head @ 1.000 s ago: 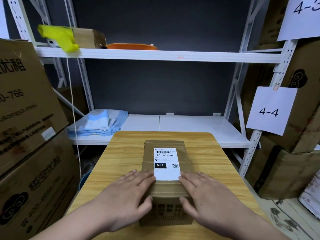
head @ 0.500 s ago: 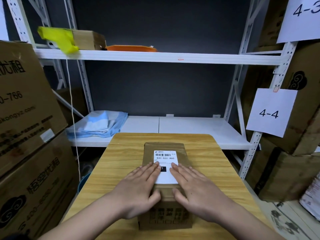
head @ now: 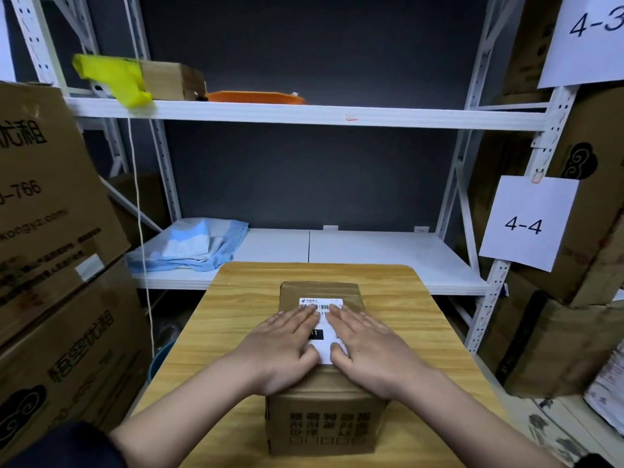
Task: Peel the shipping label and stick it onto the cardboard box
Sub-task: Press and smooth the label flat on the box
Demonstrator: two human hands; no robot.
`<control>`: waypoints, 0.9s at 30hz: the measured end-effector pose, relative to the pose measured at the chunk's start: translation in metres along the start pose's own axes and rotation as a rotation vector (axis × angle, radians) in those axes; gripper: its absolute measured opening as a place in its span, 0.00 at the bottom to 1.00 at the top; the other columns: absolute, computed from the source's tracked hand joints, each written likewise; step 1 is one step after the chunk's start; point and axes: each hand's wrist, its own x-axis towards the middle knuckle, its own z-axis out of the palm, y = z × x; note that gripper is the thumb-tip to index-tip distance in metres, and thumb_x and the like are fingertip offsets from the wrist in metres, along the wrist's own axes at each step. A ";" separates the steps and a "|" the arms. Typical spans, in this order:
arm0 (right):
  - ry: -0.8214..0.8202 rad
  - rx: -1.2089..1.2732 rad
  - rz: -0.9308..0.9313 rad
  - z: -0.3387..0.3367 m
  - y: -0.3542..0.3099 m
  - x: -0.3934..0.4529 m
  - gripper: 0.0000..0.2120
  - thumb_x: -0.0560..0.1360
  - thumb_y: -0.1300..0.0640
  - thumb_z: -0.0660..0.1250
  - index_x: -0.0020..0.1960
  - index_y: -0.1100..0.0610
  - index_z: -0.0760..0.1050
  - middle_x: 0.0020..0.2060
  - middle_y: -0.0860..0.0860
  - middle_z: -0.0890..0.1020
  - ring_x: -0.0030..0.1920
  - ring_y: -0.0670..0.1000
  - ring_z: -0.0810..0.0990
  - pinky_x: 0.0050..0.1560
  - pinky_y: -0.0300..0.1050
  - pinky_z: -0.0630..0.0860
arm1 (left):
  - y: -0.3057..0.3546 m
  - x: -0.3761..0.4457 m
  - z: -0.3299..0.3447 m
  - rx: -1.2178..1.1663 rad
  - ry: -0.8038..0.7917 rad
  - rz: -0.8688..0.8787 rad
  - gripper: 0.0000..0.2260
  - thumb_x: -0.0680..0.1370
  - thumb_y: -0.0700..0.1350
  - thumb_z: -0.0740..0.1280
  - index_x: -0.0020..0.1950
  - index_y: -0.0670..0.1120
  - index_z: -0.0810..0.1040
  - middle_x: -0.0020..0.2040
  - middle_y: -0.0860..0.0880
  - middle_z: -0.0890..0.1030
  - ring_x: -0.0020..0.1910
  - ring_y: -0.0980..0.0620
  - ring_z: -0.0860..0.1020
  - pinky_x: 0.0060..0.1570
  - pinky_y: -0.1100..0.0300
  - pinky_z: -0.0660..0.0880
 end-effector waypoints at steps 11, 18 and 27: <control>0.065 0.030 0.040 -0.017 0.002 0.013 0.27 0.80 0.49 0.48 0.78 0.54 0.50 0.78 0.49 0.51 0.77 0.46 0.48 0.75 0.41 0.42 | -0.005 0.007 -0.015 0.011 0.028 -0.028 0.28 0.81 0.53 0.46 0.79 0.49 0.44 0.80 0.51 0.42 0.78 0.56 0.42 0.75 0.60 0.39; 0.014 0.052 0.017 -0.005 0.001 0.019 0.27 0.80 0.50 0.48 0.78 0.53 0.50 0.78 0.48 0.50 0.77 0.45 0.47 0.73 0.38 0.41 | -0.007 0.020 -0.005 -0.013 -0.023 -0.009 0.27 0.81 0.51 0.47 0.79 0.49 0.45 0.80 0.52 0.44 0.78 0.57 0.43 0.76 0.59 0.41; 0.061 -0.030 0.115 -0.003 0.004 0.015 0.28 0.80 0.46 0.47 0.77 0.56 0.51 0.78 0.50 0.53 0.77 0.47 0.47 0.76 0.43 0.43 | -0.012 0.009 -0.003 -0.001 0.082 -0.116 0.27 0.81 0.53 0.48 0.79 0.48 0.46 0.80 0.51 0.45 0.78 0.55 0.44 0.75 0.60 0.40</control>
